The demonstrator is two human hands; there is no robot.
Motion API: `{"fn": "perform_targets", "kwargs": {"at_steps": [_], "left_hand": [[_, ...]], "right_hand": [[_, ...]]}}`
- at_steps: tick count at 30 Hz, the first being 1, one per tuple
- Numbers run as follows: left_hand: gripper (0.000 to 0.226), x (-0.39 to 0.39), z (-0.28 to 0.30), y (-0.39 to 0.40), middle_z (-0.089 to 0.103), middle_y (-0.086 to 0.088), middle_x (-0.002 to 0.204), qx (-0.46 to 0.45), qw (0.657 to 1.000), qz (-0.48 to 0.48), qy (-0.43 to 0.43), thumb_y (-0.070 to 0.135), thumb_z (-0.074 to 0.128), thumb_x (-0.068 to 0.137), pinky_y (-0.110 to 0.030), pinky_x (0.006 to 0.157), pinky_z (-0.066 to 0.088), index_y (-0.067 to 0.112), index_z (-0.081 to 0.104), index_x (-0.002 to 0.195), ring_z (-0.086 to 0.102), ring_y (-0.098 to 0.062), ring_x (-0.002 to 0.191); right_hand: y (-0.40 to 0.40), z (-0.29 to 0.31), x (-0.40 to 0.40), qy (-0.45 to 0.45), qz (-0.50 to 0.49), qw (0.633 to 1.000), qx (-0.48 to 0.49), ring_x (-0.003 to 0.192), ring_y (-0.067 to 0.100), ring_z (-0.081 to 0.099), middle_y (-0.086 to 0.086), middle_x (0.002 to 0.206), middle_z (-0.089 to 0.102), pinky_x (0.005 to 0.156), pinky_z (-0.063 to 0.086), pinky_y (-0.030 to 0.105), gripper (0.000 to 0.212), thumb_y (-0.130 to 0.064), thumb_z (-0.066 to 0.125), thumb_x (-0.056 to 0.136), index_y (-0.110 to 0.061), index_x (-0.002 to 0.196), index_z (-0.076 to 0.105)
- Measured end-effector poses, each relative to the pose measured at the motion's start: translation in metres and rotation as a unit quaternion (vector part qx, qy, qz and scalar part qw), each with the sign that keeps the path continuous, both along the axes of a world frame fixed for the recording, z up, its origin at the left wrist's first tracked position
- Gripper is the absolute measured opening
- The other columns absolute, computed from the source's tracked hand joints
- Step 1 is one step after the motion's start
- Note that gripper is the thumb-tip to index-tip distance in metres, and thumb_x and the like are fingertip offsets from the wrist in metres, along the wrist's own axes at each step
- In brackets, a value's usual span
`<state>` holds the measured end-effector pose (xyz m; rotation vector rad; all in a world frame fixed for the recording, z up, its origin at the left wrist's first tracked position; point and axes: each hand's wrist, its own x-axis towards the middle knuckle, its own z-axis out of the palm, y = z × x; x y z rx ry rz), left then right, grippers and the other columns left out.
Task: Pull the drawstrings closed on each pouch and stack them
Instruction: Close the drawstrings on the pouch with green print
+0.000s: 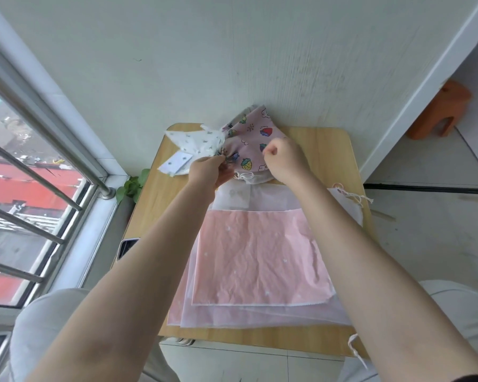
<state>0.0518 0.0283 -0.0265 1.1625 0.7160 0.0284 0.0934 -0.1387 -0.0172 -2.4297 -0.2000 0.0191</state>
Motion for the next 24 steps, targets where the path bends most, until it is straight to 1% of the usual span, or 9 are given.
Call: {"fn": "perform_targets", "kwargs": {"at_steps": [4, 6, 10, 12, 14, 15, 16, 20, 24], "left_hand": [[0.006, -0.006, -0.006, -0.006, 0.061, -0.010, 0.075, 0.150, 0.985, -0.081, 0.008, 0.005, 0.062, 0.088, -0.028, 0.068, 0.058, 0.003, 0.058, 0.084, 0.061, -0.021, 0.066], [0.011, -0.010, -0.007, -0.013, 0.055, -0.006, 0.071, 0.246, 0.960, -0.129, -0.006, 0.009, 0.065, 0.083, -0.029, 0.064, 0.048, 0.009, 0.055, 0.077, 0.051, -0.020, 0.065], [0.011, -0.013, -0.009, -0.025, 0.056, -0.002, 0.075, 0.369, 0.907, -0.200, -0.032, 0.016, 0.065, 0.084, -0.030, 0.066, 0.039, 0.010, 0.060, 0.077, 0.048, -0.019, 0.069], [0.013, -0.010, -0.007, -0.026, 0.060, -0.007, 0.093, 0.494, 0.837, -0.230, -0.050, 0.017, 0.062, 0.084, -0.032, 0.075, 0.041, 0.004, 0.067, 0.084, 0.053, -0.025, 0.087], [0.018, -0.002, 0.000, -0.024, 0.055, -0.009, 0.101, 0.576, 0.781, -0.230, -0.071, 0.018, 0.061, 0.083, -0.034, 0.084, 0.040, 0.001, 0.068, 0.085, 0.048, -0.030, 0.103], [0.019, 0.002, 0.005, -0.024, 0.054, -0.009, 0.103, 0.598, 0.764, -0.228, -0.079, 0.019, 0.060, 0.085, -0.034, 0.088, 0.038, 0.001, 0.068, 0.086, 0.045, -0.030, 0.109], [0.020, 0.006, 0.011, -0.024, 0.053, -0.008, 0.105, 0.617, 0.748, -0.231, -0.084, 0.021, 0.060, 0.086, -0.035, 0.090, 0.038, 0.002, 0.067, 0.087, 0.042, -0.029, 0.114], [0.017, 0.021, 0.022, -0.022, 0.054, -0.002, 0.102, 0.686, 0.667, -0.275, -0.100, 0.025, 0.060, 0.084, -0.038, 0.094, 0.032, 0.008, 0.065, 0.086, 0.038, -0.024, 0.124], [0.012, 0.031, 0.024, -0.014, 0.054, 0.003, 0.105, 0.711, 0.620, -0.312, -0.119, 0.024, 0.061, 0.081, -0.042, 0.110, 0.021, 0.014, 0.060, 0.074, 0.025, -0.023, 0.142]], "right_hand": [[-0.018, -0.013, -0.015, 0.092, 0.061, 0.984, -0.141, 0.079, 0.029, 0.059, 0.010, 0.080, 0.061, 0.057, 0.040, 0.026, 0.017, -0.010, 0.048, 0.091, -0.006, 0.084, 0.062], [-0.023, -0.024, -0.023, 0.126, 0.075, 0.969, -0.197, 0.073, 0.028, 0.053, 0.006, 0.070, 0.051, 0.049, 0.030, 0.024, 0.016, -0.008, 0.046, 0.089, -0.008, 0.077, 0.055], [-0.028, -0.041, -0.034, 0.169, 0.086, 0.950, -0.249, 0.075, 0.026, 0.049, 0.002, 0.067, 0.043, 0.056, 0.031, 0.025, 0.026, -0.006, 0.046, 0.087, -0.014, 0.063, 0.041], [-0.029, -0.045, -0.037, 0.170, 0.092, 0.947, -0.256, 0.081, 0.025, 0.048, -0.001, 0.070, 0.042, 0.066, 0.034, 0.028, 0.027, -0.008, 0.045, 0.089, -0.018, 0.064, 0.038], [-0.029, -0.044, -0.037, 0.135, 0.085, 0.965, -0.208, 0.089, 0.026, 0.054, 0.002, 0.081, 0.053, 0.068, 0.039, 0.028, 0.016, -0.010, 0.045, 0.090, -0.016, 0.076, 0.051], [-0.029, -0.041, -0.036, 0.105, 0.069, 0.981, -0.150, 0.095, 0.028, 0.057, 0.005, 0.093, 0.060, 0.071, 0.043, 0.030, 0.012, -0.010, 0.047, 0.090, -0.012, 0.094, 0.058], [-0.028, -0.036, -0.033, 0.073, 0.041, 0.993, -0.083, 0.100, 0.029, 0.059, 0.008, 0.104, 0.062, 0.075, 0.044, 0.032, 0.024, -0.010, 0.048, 0.090, -0.010, 0.113, 0.057], [-0.016, -0.006, -0.015, -0.039, -0.009, 0.992, 0.118, 0.102, 0.030, 0.058, 0.010, 0.129, 0.054, 0.079, 0.050, 0.038, 0.061, -0.011, 0.054, 0.090, -0.016, 0.145, 0.028], [0.001, 0.007, 0.013, -0.019, 0.057, 0.992, 0.112, 0.119, 0.025, 0.050, 0.008, 0.144, 0.041, 0.086, 0.040, 0.030, 0.080, -0.019, 0.061, 0.088, -0.033, 0.152, 0.015]]}}
